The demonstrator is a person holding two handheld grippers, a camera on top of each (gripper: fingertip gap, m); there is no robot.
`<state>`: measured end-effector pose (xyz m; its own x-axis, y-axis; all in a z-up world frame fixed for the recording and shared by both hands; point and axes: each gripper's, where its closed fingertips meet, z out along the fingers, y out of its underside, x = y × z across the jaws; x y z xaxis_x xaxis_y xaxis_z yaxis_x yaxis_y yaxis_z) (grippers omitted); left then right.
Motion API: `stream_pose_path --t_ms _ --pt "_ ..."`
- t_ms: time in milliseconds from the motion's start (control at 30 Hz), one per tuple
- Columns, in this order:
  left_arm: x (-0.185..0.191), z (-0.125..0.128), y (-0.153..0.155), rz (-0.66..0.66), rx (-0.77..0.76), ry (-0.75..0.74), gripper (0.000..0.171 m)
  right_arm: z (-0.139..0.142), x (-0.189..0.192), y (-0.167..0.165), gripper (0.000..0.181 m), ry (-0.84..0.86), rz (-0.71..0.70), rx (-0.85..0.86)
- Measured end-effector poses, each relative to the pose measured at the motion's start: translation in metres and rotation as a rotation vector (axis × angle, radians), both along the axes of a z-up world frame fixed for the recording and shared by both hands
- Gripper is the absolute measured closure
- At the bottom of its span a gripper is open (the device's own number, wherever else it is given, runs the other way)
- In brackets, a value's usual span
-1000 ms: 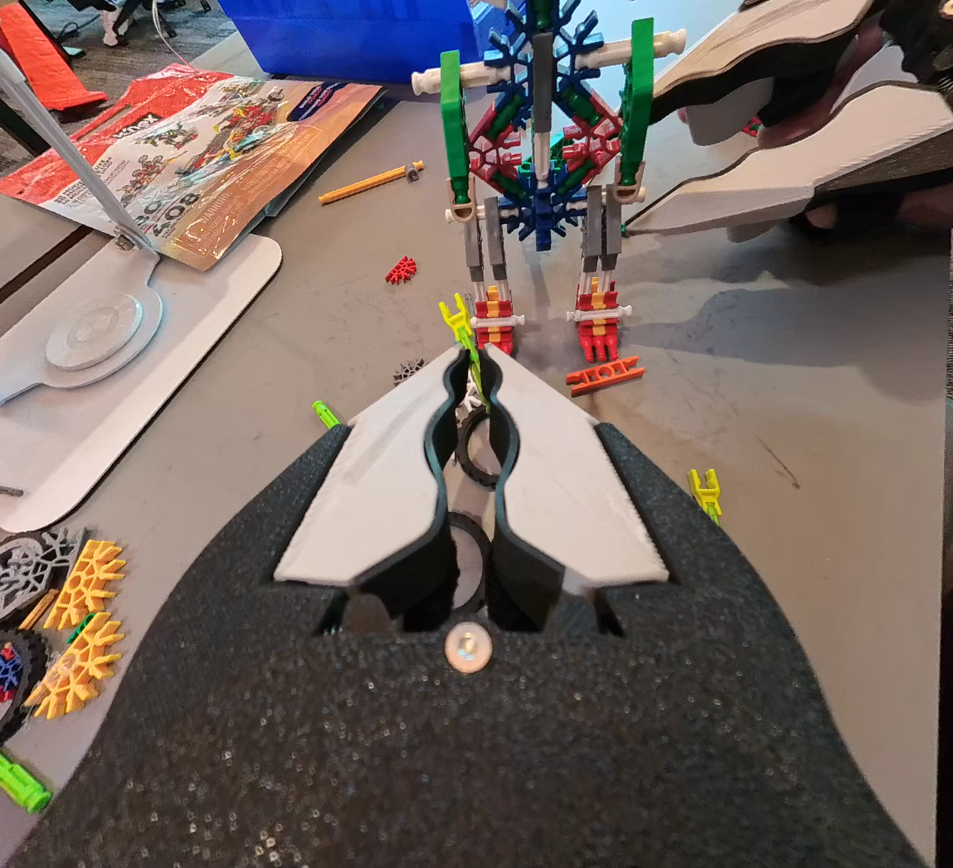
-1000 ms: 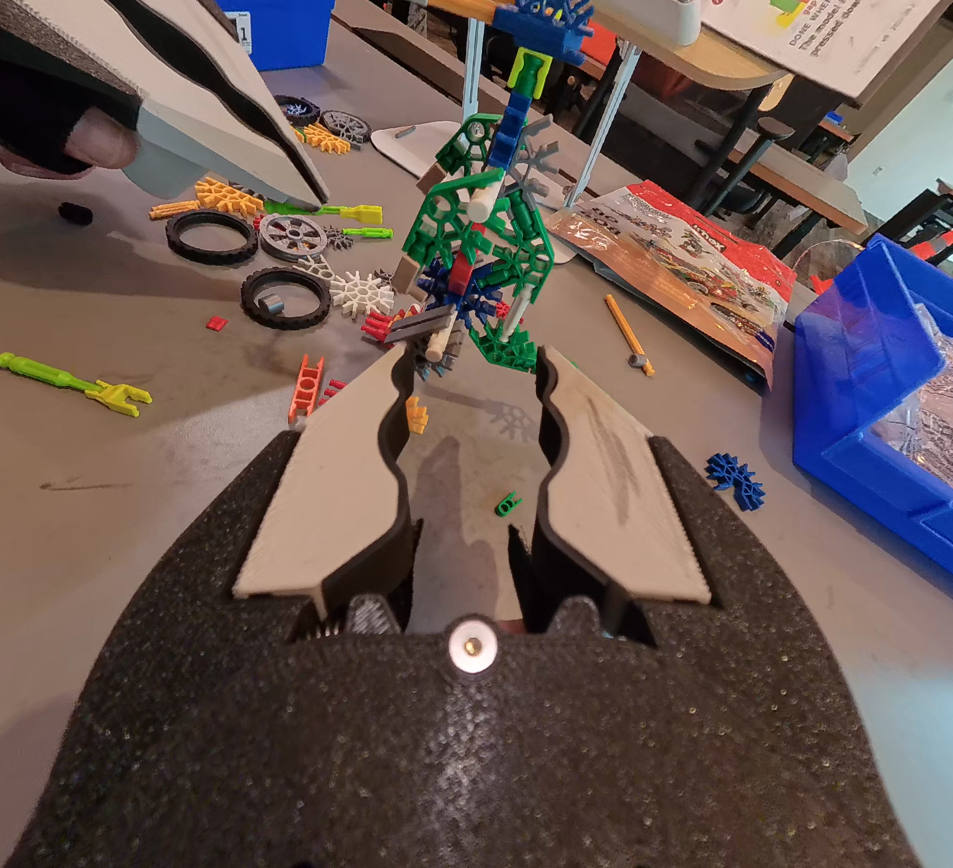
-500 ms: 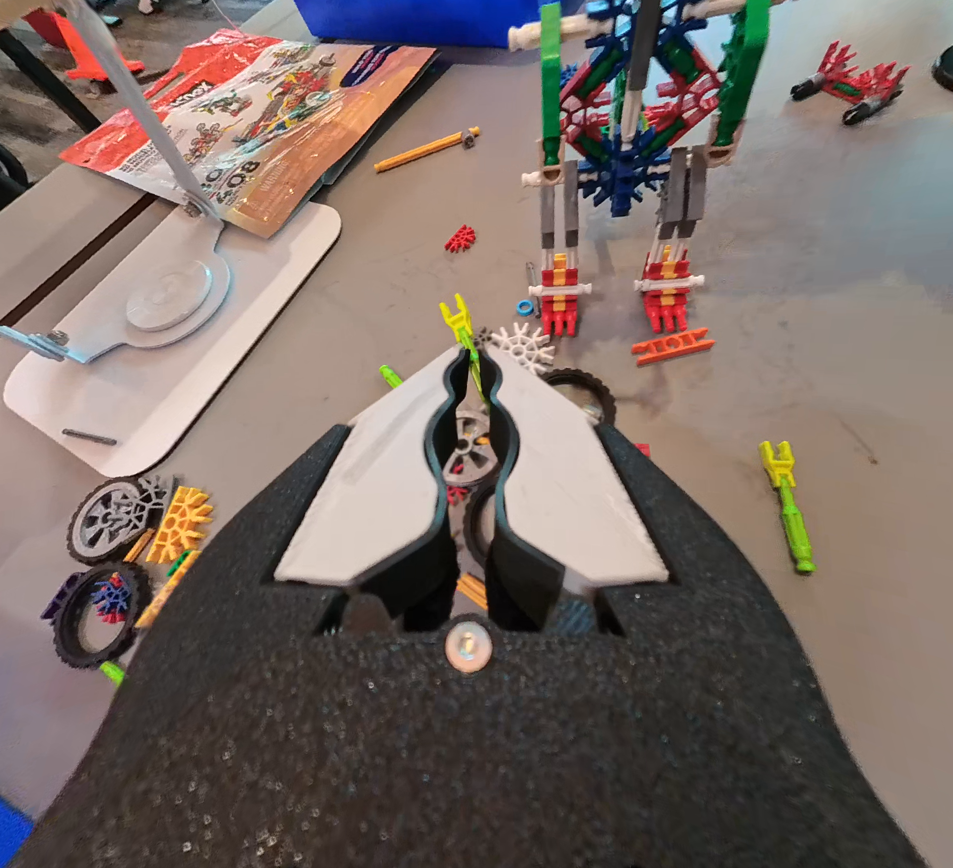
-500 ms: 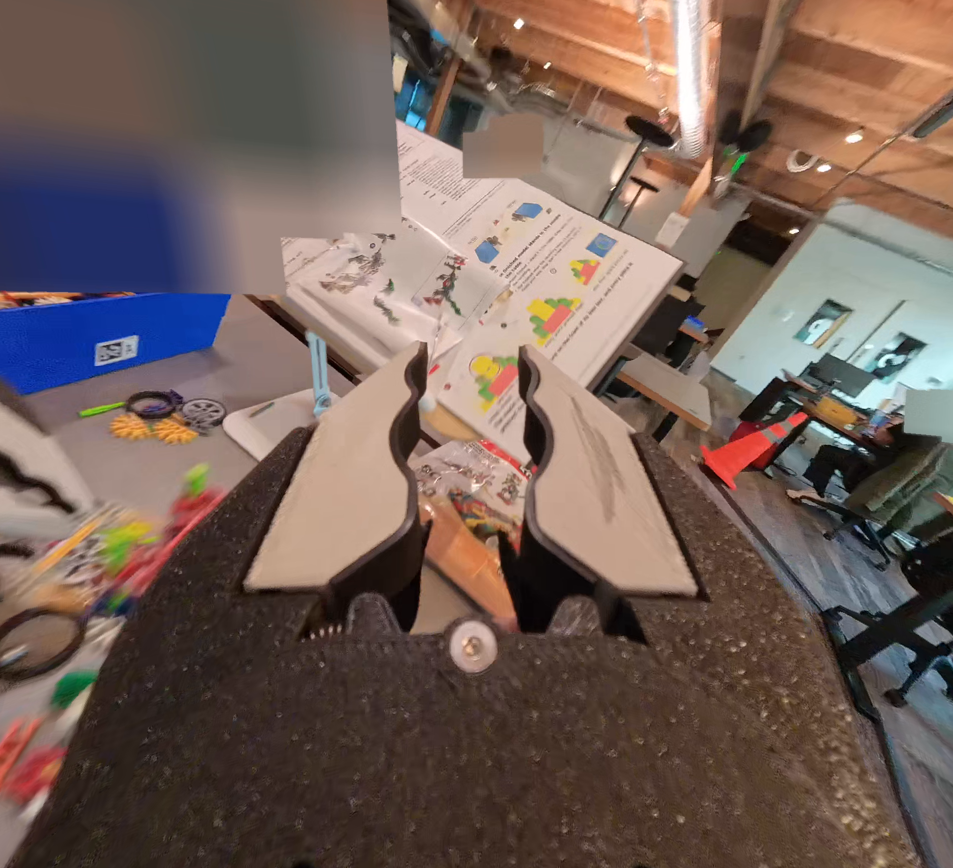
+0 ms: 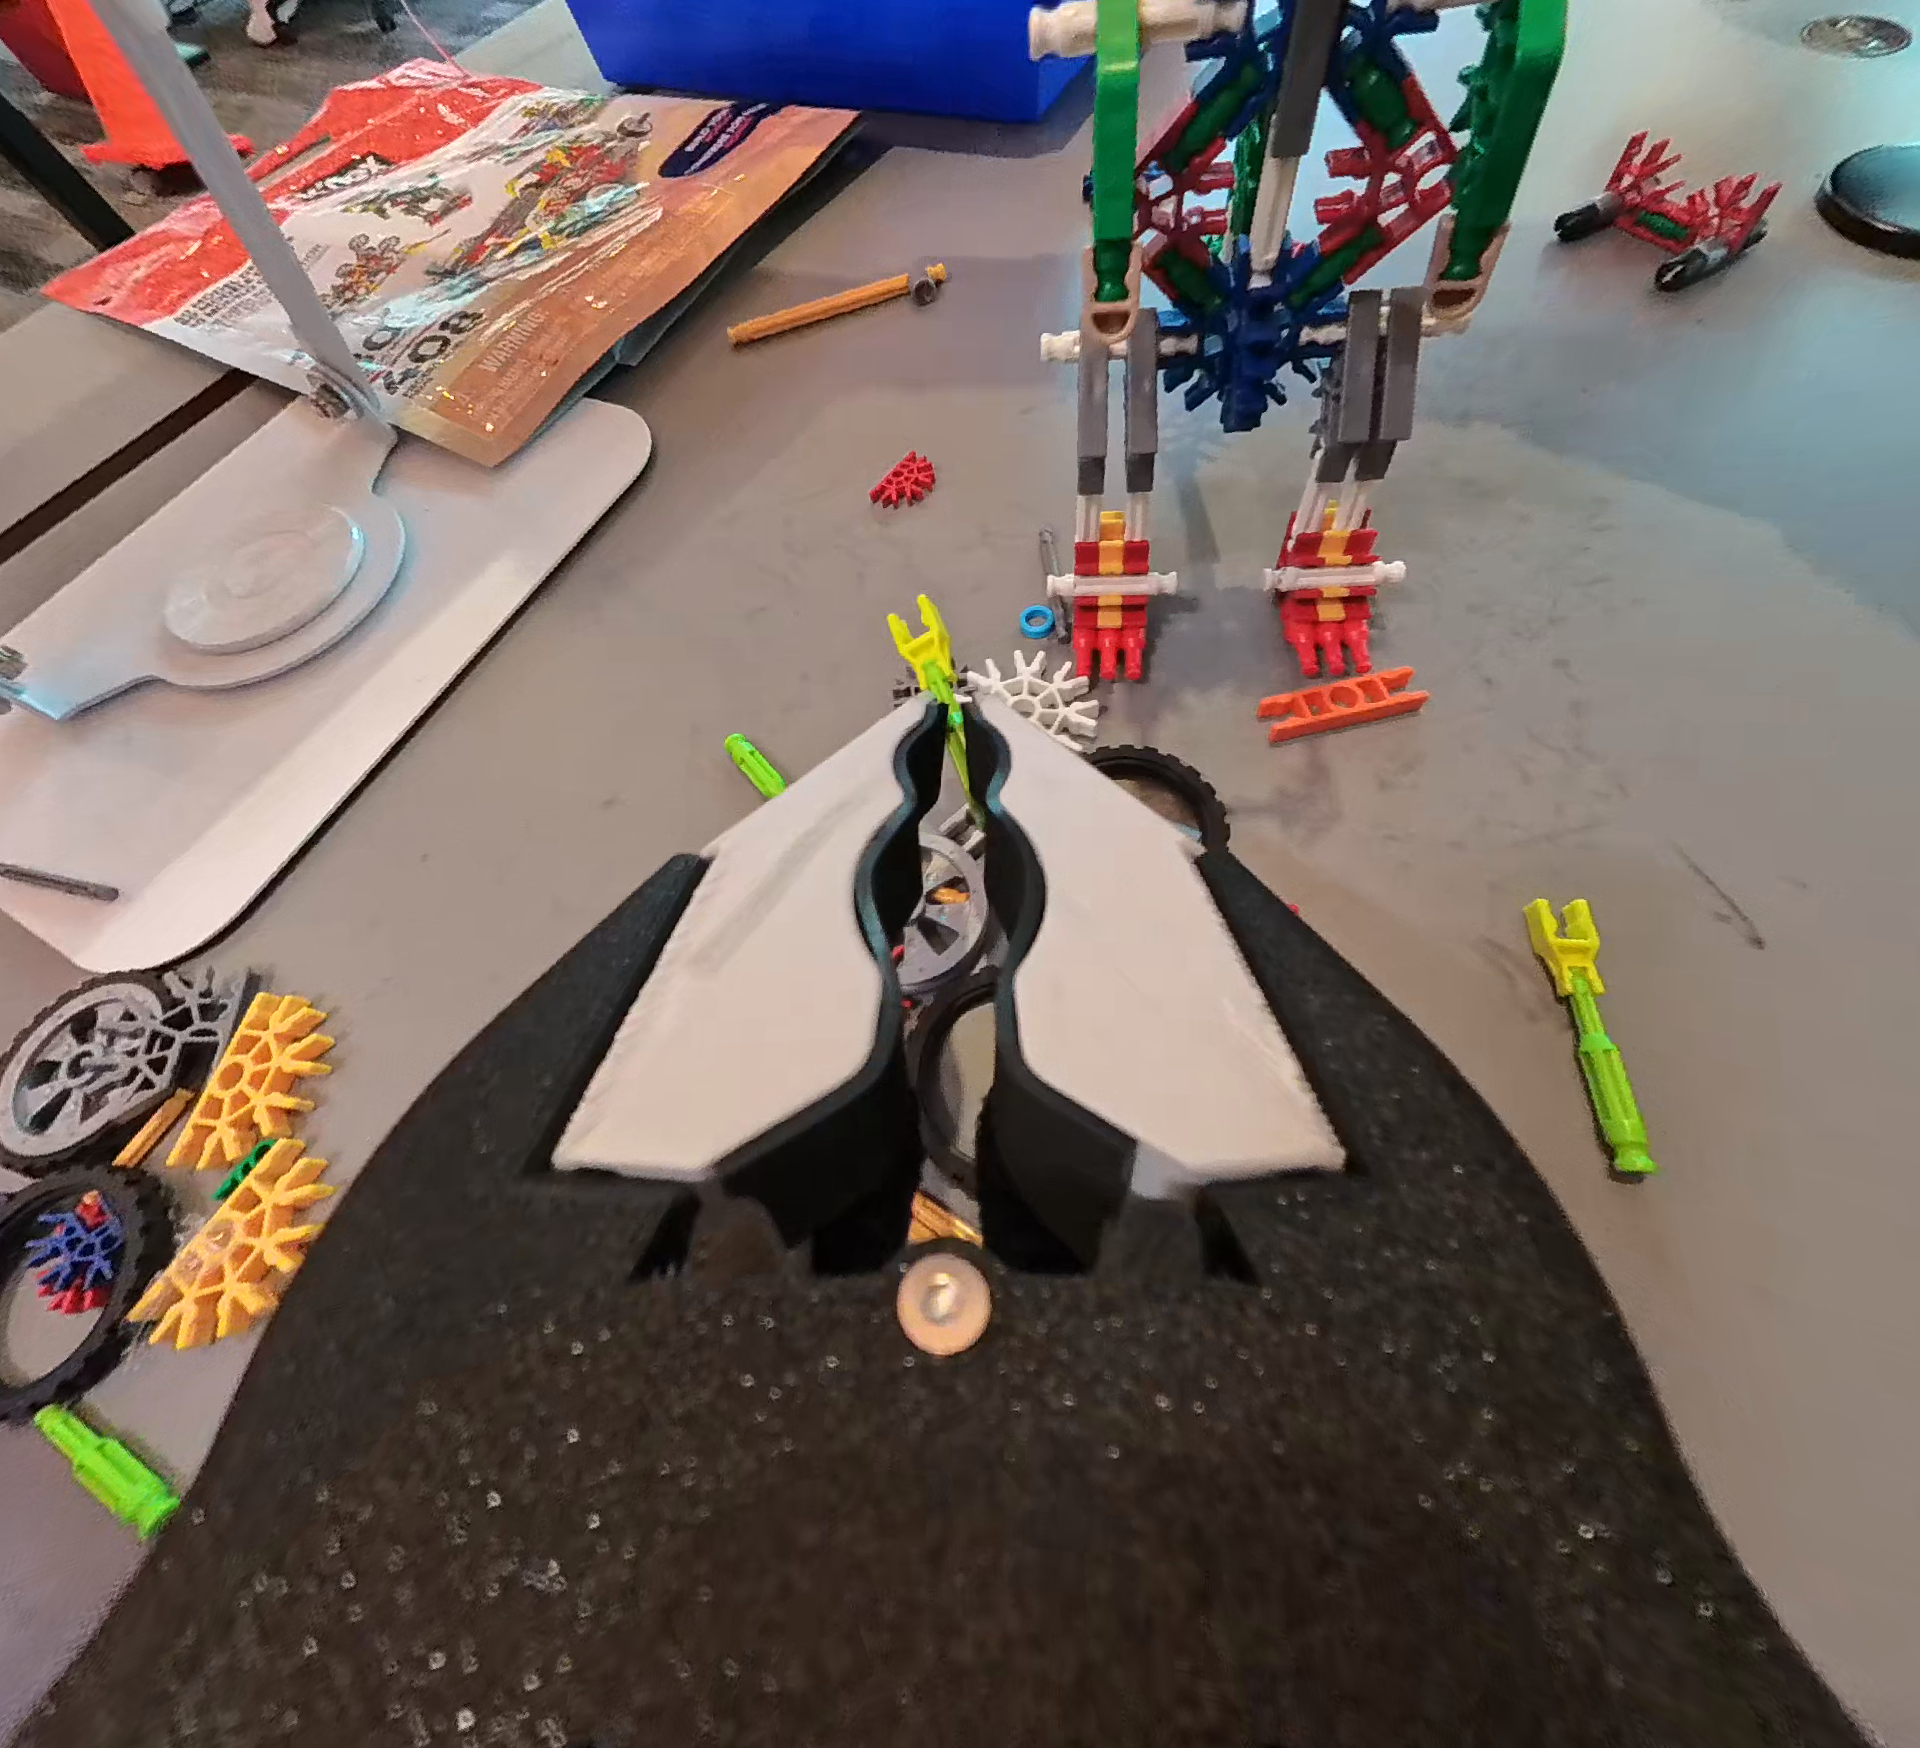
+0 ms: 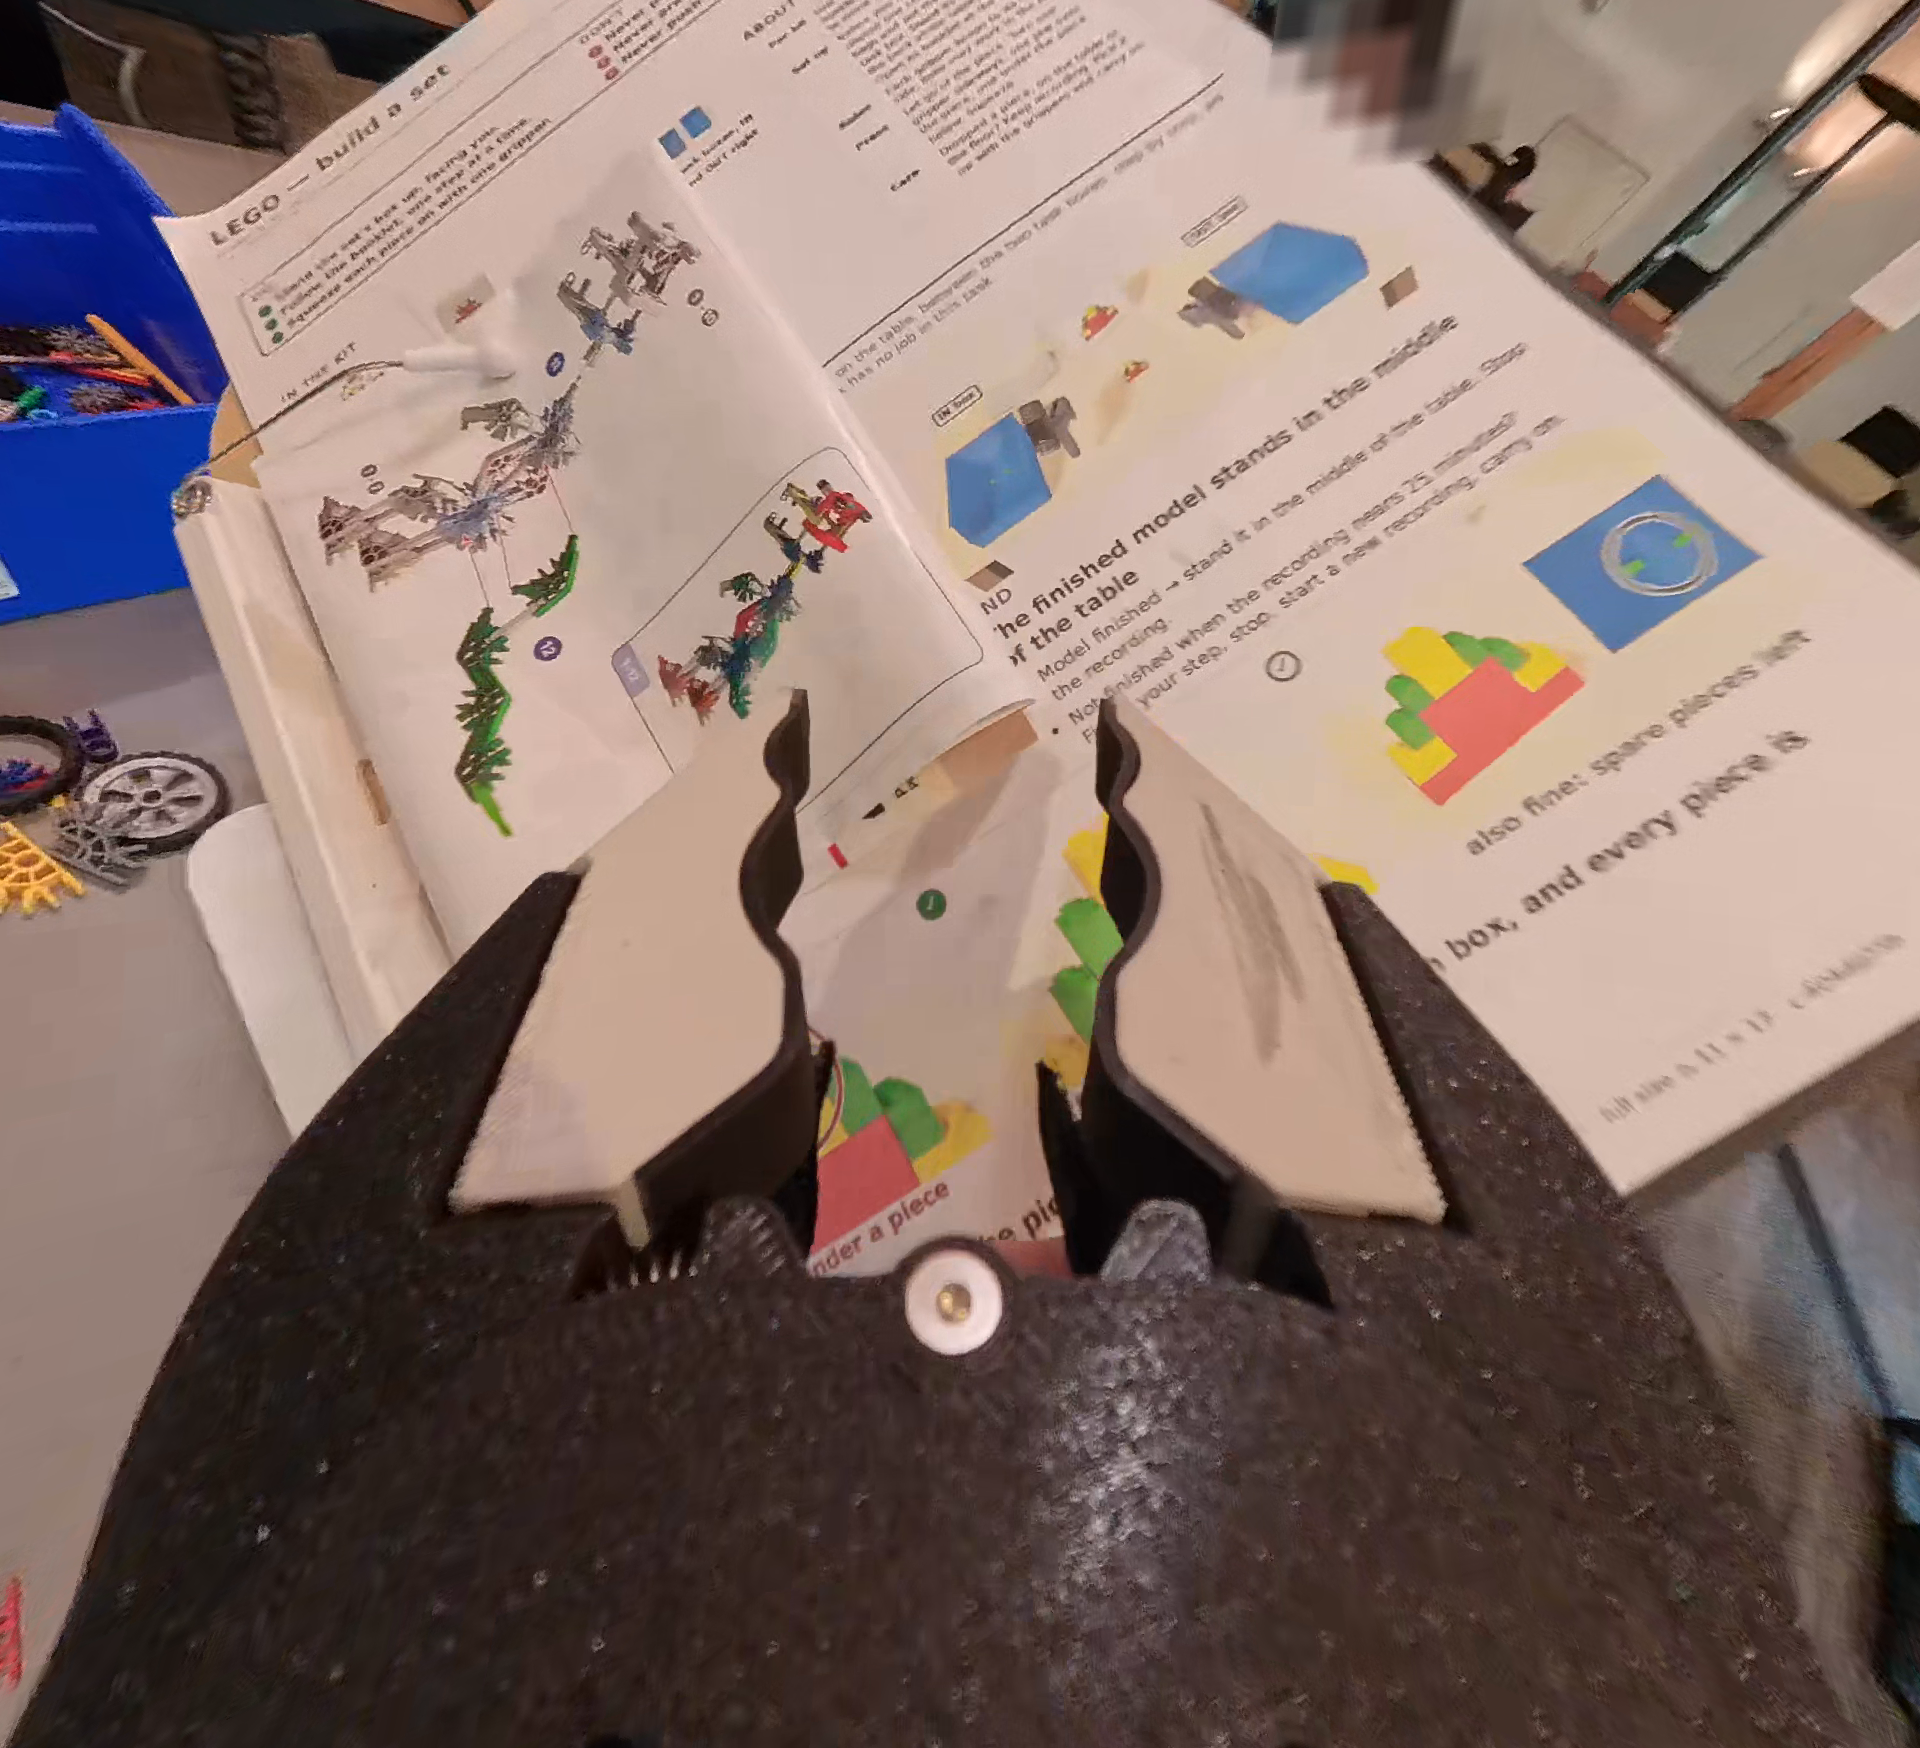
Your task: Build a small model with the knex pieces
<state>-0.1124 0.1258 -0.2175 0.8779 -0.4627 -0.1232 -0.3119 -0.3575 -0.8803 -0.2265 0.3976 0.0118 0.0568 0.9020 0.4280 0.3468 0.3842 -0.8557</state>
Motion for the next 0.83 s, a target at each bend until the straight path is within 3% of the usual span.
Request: stream_pose_path --t_ms 167,333,533,833 --pt "0.001 0.002 0.000 -0.010 0.001 -0.061 0.171 -0.012 -0.014 0.002 0.128 -0.039 0.027 -0.001" --pt "0.002 0.005 0.000 -0.013 0.008 -0.101 0.171 -0.009 -0.015 0.002 0.152 -0.025 0.041 0.022" --pt "0.000 0.002 0.002 -0.008 -0.009 -0.134 0.171 0.002 -0.009 -0.005 0.165 0.035 0.102 0.006" --pt "-0.001 -0.002 0.004 -0.004 -0.024 -0.149 0.171 0.008 -0.004 -0.018 0.170 0.071 0.185 0.023"
